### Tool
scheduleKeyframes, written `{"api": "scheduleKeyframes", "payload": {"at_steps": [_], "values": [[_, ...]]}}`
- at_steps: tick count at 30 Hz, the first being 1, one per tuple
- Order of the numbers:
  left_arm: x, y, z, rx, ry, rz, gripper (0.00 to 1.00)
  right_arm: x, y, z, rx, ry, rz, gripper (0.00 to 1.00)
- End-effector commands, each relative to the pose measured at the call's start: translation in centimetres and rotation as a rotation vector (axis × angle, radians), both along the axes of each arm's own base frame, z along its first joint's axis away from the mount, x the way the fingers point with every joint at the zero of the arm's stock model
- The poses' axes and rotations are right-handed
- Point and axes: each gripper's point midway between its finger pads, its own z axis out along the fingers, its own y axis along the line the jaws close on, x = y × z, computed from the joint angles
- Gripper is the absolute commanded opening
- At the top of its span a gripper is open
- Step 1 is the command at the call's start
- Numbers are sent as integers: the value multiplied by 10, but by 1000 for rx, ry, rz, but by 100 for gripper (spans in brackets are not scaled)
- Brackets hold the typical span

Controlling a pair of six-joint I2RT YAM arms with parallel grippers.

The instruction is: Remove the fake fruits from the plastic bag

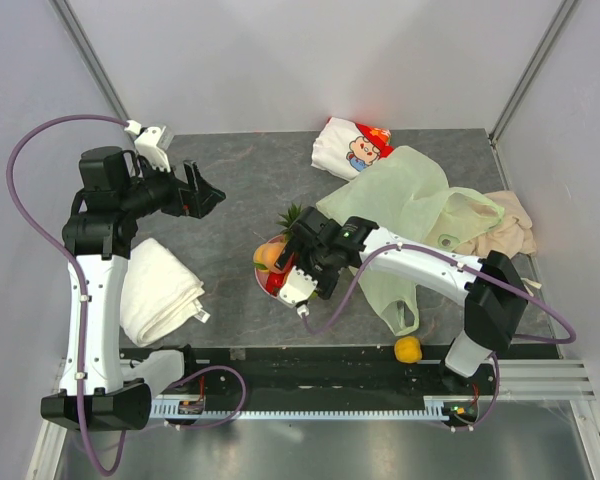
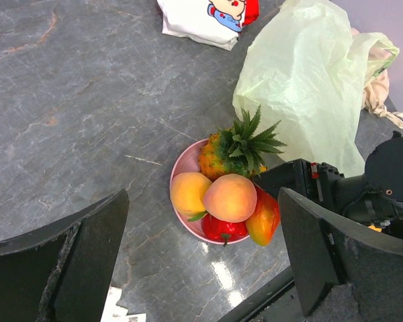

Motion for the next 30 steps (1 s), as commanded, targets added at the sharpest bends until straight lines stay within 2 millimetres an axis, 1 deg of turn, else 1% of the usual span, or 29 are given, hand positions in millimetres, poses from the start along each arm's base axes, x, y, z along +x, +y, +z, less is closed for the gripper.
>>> {"api": "scheduleKeyframes", "payload": {"at_steps": [1, 6, 8, 13, 15, 16, 17, 18, 19, 20, 21, 22, 23, 24, 25, 26, 27, 28, 29, 30], "values": [[2, -4, 9, -9, -41, -34, 99, 1, 1, 4, 4, 1, -14, 98], [2, -5, 7, -16, -35, -41, 99, 2, 0, 10, 16, -10, -27, 98], [2, -6, 7, -20, -33, -44, 99, 2, -2, 10, 9, -12, -32, 98], [4, -7, 7, -25, -32, -47, 99, -2, -6, 16, 17, -11, -29, 98], [3, -7, 8, -21, -37, -51, 99, -3, -8, 27, 29, -19, -36, 98], [3, -7, 8, -18, -40, -52, 99, -5, -12, 29, 23, -12, -43, 98], [3, -7, 8, -13, -46, -61, 99, -7, -16, 38, 34, -14, -61, 98], [1, -8, 8, -10, -47, -66, 99, -8, -21, 43, 31, -19, -75, 98], [-1, -9, 7, -10, -46, -78, 99, -13, -32, 40, 2, 1, -90, 98], [-3, -9, 6, 17, -61, -96, 99, -17, -41, 49, 12, -5, -112, 98], [-6, -9, 6, 32, -69, -110, 99, -19, -51, 48, -10, -5, -134, 98], [-14, -9, 3, 73, -93, -140, 99, -22, -61, 44, -24, 2, -158, 98], [-18, -9, 2, 95, -111, -159, 99, -24, -71, 51, -4, -4, -192, 98], [-24, -11, 0, 113, -125, -185, 98, -26, -80, 51, -1, 1, -218, 98], [-39, -17, -3, 141, -156, -264, 97, -25, -96, 44, -27, -1, -267, 98], [-47, -22, -6, 148, -164, -306, 95, -25, -105, 51, 1, -11, -302, 98], [-57, -27, -9, 150, -170, -354, 91, -22, -118, 50, 26, 12, -405, 98], [-74, -47, -13, 158, -205, -499, 90, -21, -125, 52, 48, 30, -472, 98], [-93, -58, -21, 158, -183, -579, 87, -20, -130, 57, 89, 58, -558, 98], [-105, -69, -26, 168, -186, -652, 83, -21, -135, 58, 140, 121, -697, 98]]}}
